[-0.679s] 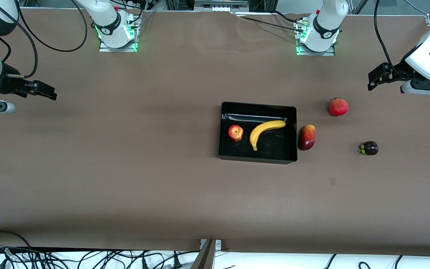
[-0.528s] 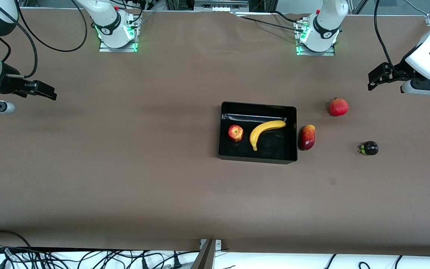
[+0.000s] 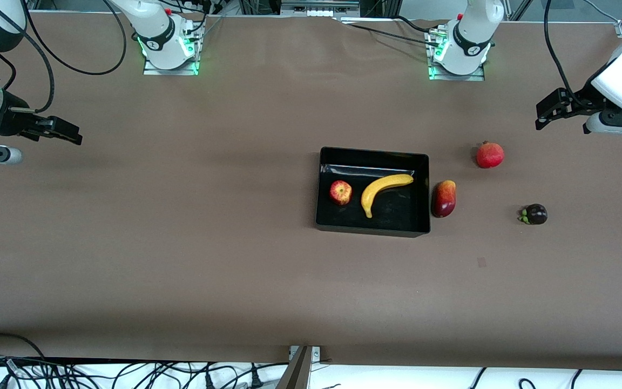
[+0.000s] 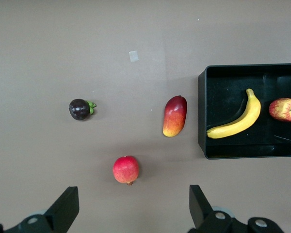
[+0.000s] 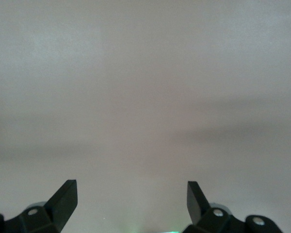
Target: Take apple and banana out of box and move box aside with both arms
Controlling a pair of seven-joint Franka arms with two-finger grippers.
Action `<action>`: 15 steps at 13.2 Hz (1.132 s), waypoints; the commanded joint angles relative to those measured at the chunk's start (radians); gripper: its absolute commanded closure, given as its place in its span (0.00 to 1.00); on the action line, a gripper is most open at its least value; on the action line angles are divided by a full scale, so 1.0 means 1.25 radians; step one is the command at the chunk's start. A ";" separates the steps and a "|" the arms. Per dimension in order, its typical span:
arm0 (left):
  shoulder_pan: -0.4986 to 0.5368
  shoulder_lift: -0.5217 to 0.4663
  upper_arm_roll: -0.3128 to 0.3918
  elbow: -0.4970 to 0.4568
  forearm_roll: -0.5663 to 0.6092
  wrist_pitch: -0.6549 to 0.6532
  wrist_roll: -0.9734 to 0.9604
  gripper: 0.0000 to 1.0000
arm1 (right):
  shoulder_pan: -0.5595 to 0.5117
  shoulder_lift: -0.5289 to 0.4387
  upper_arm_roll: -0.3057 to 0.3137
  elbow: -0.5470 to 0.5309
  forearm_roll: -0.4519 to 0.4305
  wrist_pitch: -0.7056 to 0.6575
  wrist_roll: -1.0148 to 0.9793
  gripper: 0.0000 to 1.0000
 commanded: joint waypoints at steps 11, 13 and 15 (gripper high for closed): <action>-0.142 0.239 -0.182 0.033 -0.081 0.164 -0.282 0.00 | -0.010 0.000 0.003 0.006 0.019 -0.012 -0.008 0.00; -0.201 0.336 -0.182 0.033 -0.080 0.274 -0.301 0.00 | -0.010 0.000 0.003 0.006 0.019 -0.011 -0.008 0.00; -0.251 0.410 -0.179 0.033 -0.080 0.364 -0.305 0.00 | -0.010 0.000 0.003 0.006 0.019 -0.011 -0.008 0.00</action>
